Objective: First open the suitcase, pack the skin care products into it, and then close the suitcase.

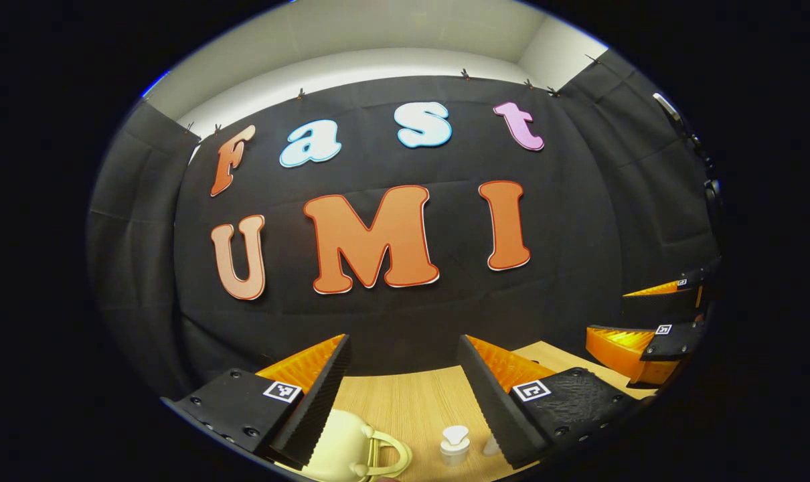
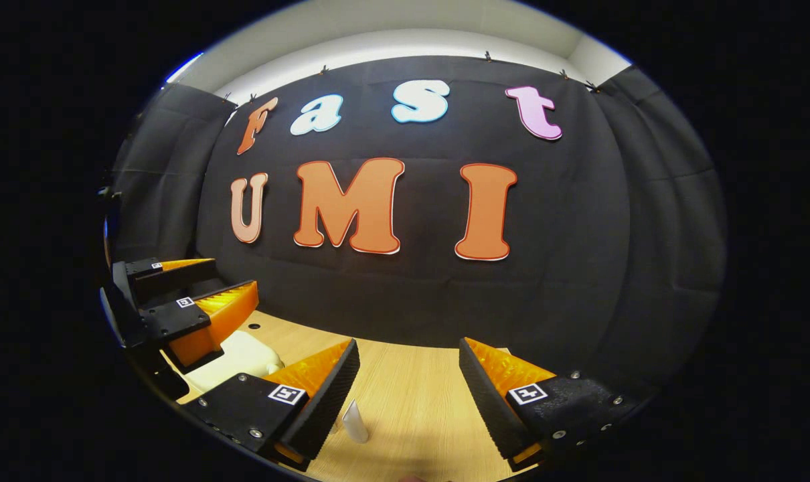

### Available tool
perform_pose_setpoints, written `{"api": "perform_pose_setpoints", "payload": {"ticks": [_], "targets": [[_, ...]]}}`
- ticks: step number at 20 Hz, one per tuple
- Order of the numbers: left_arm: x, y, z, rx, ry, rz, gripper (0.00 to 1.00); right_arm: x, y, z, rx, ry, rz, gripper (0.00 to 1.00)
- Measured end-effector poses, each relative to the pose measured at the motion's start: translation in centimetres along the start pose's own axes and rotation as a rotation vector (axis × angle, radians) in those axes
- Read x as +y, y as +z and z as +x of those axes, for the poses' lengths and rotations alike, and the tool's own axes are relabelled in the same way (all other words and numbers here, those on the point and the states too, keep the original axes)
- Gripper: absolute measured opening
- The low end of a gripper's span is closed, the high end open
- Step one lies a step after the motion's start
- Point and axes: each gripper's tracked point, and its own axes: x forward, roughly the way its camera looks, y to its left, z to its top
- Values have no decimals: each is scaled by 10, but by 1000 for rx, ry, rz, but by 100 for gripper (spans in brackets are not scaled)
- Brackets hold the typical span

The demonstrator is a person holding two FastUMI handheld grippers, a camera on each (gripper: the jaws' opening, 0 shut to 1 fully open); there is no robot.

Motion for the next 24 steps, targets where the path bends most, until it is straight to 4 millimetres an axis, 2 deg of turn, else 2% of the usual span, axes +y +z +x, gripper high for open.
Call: {"api": "perform_pose_setpoints", "payload": {"ticks": [4, 8, 12, 18, 24], "targets": [[3, -5, 7, 6, 7, 34, 100, -1, -2, 8, -2, 7, -16, 94], [2, -27, 12, 47, -3, 114, 98, -11, -5, 16, 1, -1, -12, 94], [3, -70, 8, 133, -9, 222, 100, -28, -11, 22, 8, -19, -14, 95], [3, -150, -2, 288, -17, 394, 98, -53, -15, 26, 9, -45, -13, 95], [5, -219, -10, 406, -58, 571, 98, -65, -22, 27, 13, -42, -21, 95]]}}
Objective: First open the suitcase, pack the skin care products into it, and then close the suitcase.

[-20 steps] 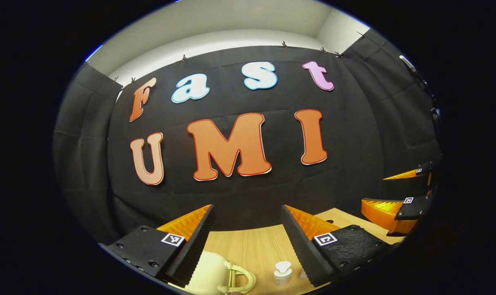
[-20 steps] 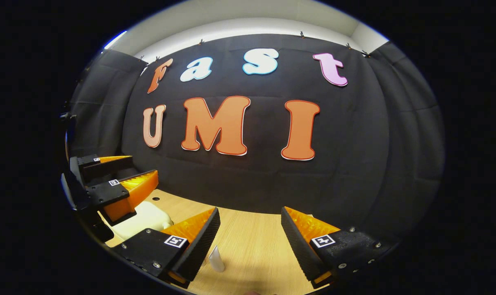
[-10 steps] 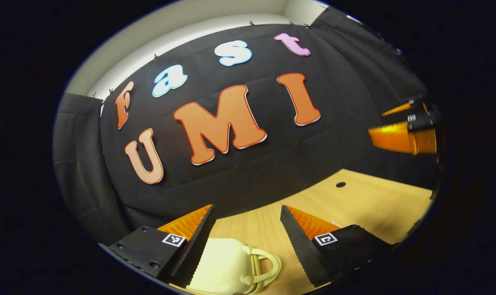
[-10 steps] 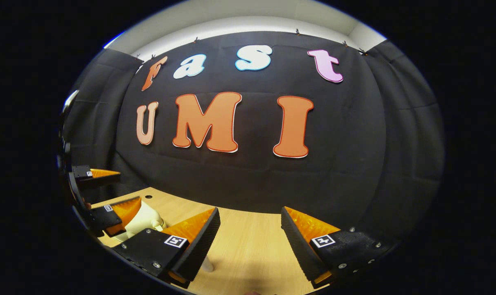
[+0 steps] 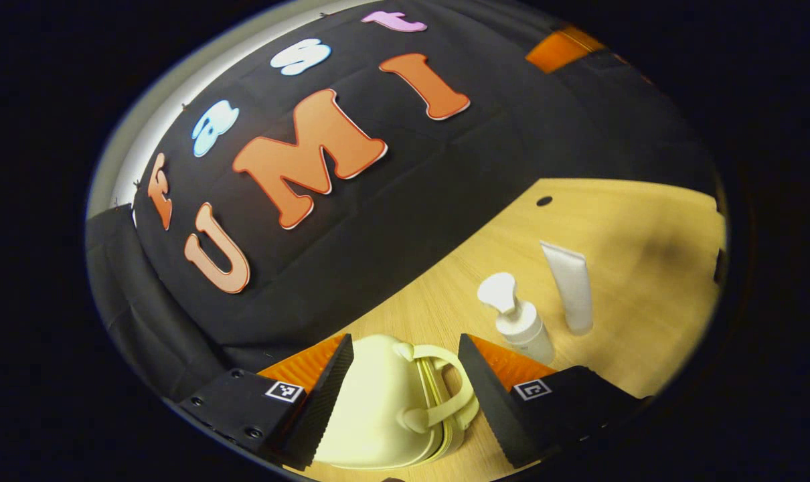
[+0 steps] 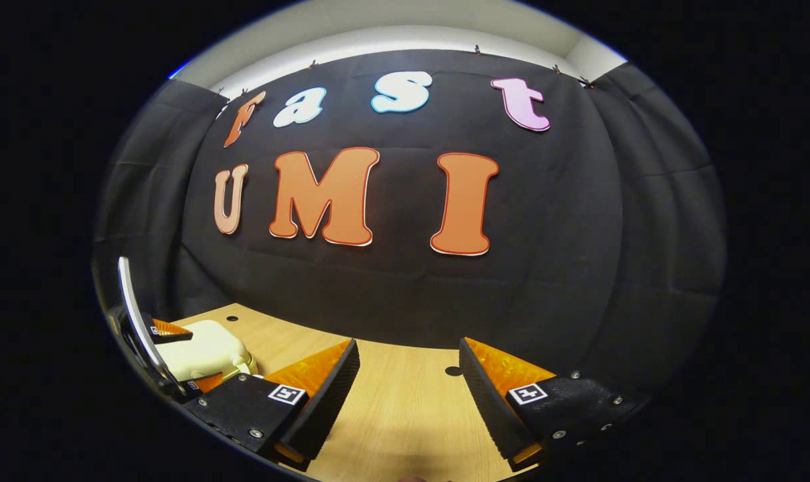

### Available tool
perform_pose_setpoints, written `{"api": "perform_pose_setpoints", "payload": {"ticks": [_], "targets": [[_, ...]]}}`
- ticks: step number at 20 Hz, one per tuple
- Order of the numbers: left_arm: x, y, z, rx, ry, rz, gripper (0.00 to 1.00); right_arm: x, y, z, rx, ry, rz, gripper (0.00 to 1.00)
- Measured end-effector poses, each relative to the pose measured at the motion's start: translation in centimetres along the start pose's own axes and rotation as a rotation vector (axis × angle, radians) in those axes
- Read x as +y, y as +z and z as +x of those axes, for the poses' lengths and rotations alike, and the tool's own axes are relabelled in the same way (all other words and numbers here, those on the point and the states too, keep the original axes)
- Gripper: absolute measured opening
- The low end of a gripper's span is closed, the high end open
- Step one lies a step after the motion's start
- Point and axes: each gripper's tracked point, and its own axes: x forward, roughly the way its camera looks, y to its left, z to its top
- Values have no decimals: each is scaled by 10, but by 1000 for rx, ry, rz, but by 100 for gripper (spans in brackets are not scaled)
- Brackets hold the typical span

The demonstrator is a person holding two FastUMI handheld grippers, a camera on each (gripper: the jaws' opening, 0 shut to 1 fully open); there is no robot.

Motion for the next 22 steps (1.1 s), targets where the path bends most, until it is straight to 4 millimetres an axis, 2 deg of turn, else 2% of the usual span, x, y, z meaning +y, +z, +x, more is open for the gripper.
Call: {"api": "perform_pose_setpoints", "payload": {"ticks": [2, 6, 8, 12, 16, 18, 20, 21, 22], "targets": [[-12, -20, 6, 41, -22, 42, 97, -3, -1, -2, 5, 1, -5, 94], [-21, -53, 24, 103, -42, 105, 98, -11, 3, -4, -5, -15, -26, 94], [-26, -61, 31, 118, -54, 145, 97, -13, 2, -4, -1, -21, -22, 95], [-38, -80, 33, 155, -59, 225, 97, -16, 0, -3, 0, -26, -27, 95], [-38, -88, 41, 178, -45, 315, 88, -16, 0, -2, -1, -26, -14, 94], [-42, -89, 46, 177, -47, 387, 78, -16, -1, -2, -1, -23, -13, 94], [-51, -96, 52, 192, -67, 434, 63, -17, -2, -4, 0, -22, -18, 94], [-54, -97, 53, 194, -69, 448, 45, -20, -3, -5, 1, -22, -19, 94], [-53, -88, 39, 184, -56, 459, 27, -21, -4, -6, 2, -22, -17, 94]]}}
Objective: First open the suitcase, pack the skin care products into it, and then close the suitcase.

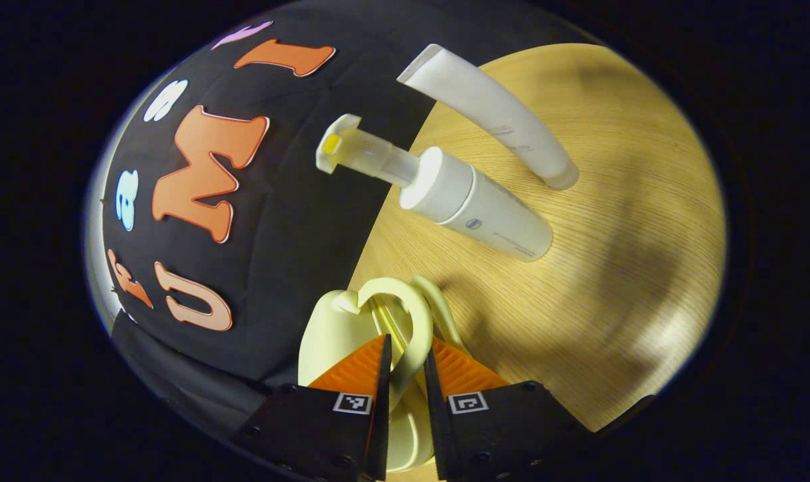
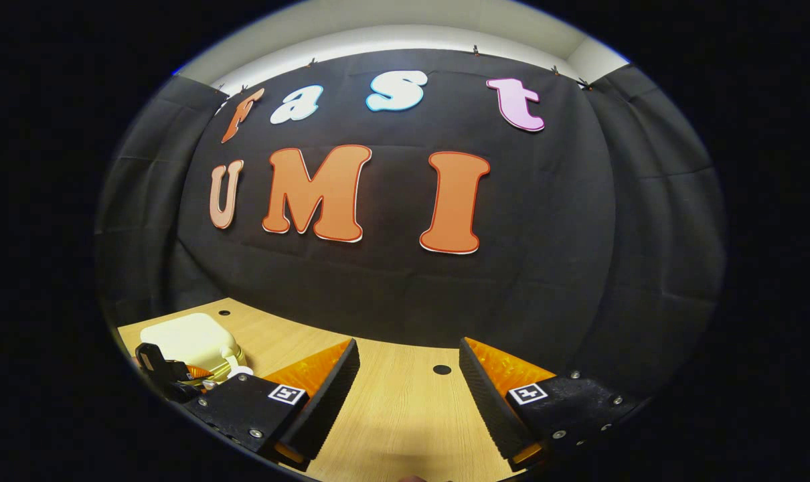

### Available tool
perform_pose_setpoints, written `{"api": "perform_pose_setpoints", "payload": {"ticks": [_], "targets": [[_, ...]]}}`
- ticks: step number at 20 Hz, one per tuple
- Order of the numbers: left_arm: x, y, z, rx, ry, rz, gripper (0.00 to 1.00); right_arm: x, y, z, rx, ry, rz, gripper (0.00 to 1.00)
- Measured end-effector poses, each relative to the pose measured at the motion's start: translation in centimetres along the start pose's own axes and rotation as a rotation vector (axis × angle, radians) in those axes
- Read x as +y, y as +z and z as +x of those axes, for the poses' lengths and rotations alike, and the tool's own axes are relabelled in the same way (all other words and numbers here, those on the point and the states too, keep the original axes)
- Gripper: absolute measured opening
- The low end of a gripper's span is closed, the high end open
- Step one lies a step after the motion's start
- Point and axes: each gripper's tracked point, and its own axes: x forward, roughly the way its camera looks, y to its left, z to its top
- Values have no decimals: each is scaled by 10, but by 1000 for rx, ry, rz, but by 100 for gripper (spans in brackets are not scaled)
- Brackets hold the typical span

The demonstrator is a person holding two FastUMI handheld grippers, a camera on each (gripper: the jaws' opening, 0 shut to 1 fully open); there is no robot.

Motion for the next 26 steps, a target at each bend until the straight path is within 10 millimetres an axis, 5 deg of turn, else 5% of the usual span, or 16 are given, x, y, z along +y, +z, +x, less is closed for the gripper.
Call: {"api": "perform_pose_setpoints", "payload": {"ticks": [2, 6, 12, 15, 22, 26], "targets": [[5, -2, 9, -2, 2, -44, 14, -2, 0, -3, -3, 2, 2, 94], [26, 4, -3, -26, 13, -226, 13, -7, -6, -6, 0, 7, 2, 94], [117, -5, -35, -65, 100, -469, 11, 5, -10, -7, 9, 22, 22, 94], [162, -25, -47, -76, 166, -564, 11, 17, -10, -10, 18, 27, 8, 95], [238, -73, -58, -131, 198, -811, 13, 77, 2, -6, 36, 30, 4, 95], [282, -121, -57, -156, 209, -941, 14, 125, 10, 0, 41, 48, -8, 95]]}}
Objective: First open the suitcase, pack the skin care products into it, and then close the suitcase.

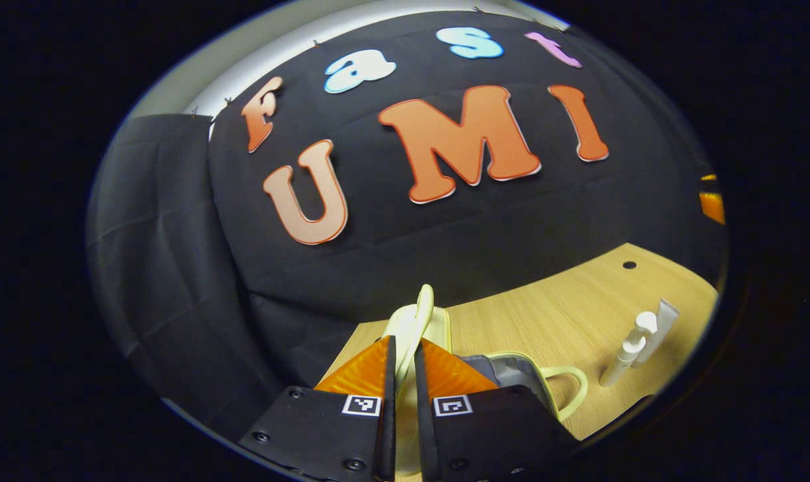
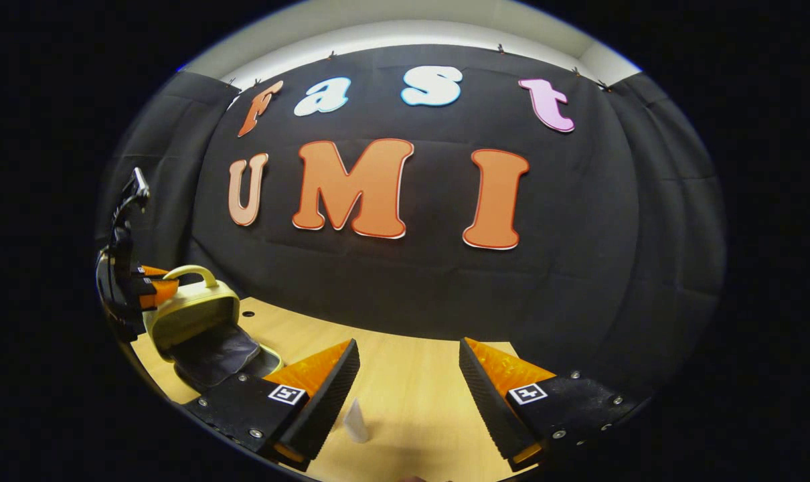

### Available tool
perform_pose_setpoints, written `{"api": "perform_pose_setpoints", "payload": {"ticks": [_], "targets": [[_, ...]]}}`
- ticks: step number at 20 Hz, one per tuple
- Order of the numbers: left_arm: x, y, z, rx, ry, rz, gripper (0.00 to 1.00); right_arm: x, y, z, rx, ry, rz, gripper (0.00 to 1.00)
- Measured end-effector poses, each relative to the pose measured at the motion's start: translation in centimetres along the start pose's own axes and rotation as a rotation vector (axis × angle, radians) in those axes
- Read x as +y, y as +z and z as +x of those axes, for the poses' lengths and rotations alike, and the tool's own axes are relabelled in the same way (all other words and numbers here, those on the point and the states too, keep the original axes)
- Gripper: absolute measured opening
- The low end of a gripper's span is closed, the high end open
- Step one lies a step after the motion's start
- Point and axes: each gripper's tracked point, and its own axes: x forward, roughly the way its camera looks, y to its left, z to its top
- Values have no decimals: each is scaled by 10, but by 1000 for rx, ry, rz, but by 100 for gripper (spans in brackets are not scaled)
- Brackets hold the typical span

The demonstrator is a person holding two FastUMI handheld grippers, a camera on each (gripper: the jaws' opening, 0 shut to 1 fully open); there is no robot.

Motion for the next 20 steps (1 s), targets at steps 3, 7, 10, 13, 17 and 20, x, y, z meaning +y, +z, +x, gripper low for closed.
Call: {"api": "perform_pose_setpoints", "payload": {"ticks": [3, 7, 10, 13, 17, 20], "targets": [[51, -5, 15, -5, 35, -27, 14, 36, 8, 6, 1, 10, -9, 95], [108, -26, 32, 10, 55, -29, 14, 76, 12, 15, 12, 16, -4, 95], [148, -50, 51, 37, 75, -3, 10, 98, 15, 21, 21, 6, -1, 95], [183, -84, 66, 84, 90, -17, 6, 114, 15, 24, 35, -13, 0, 95], [221, -136, 92, 160, 99, -49, 6, 135, 13, 27, 56, -43, -6, 95], [242, -181, 111, 239, 95, -70, 6, 154, 9, 24, 79, -43, -3, 94]]}}
